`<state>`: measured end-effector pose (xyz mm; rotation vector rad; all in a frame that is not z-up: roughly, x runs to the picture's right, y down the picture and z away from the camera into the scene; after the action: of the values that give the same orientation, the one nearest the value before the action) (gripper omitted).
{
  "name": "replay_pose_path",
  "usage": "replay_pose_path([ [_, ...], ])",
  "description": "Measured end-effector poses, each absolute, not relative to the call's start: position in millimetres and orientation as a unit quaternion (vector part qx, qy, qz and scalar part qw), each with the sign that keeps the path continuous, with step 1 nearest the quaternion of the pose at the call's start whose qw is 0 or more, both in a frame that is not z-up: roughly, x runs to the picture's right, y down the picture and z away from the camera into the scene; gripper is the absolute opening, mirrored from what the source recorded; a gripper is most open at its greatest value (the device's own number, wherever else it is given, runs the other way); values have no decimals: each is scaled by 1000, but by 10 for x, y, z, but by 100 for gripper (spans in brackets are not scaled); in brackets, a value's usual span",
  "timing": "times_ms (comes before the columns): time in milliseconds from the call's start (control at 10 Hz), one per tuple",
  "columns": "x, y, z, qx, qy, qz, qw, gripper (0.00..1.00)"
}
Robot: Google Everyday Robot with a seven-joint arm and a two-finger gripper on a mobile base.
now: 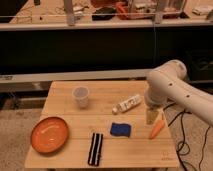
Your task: Move the arm in a circular motion
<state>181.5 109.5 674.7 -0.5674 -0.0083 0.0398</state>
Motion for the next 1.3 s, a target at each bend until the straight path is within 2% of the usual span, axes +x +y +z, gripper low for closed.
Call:
replay_pose_path([
  [400,812,1048,6447,-252,-60,-85,962,80],
  [700,92,754,6444,-205,-91,-177,958,80],
  [1000,-220,241,6853,-164,-106,-218,956,80],
  [1300,-79,-251,7366,-150,-118,-214,958,80],
])
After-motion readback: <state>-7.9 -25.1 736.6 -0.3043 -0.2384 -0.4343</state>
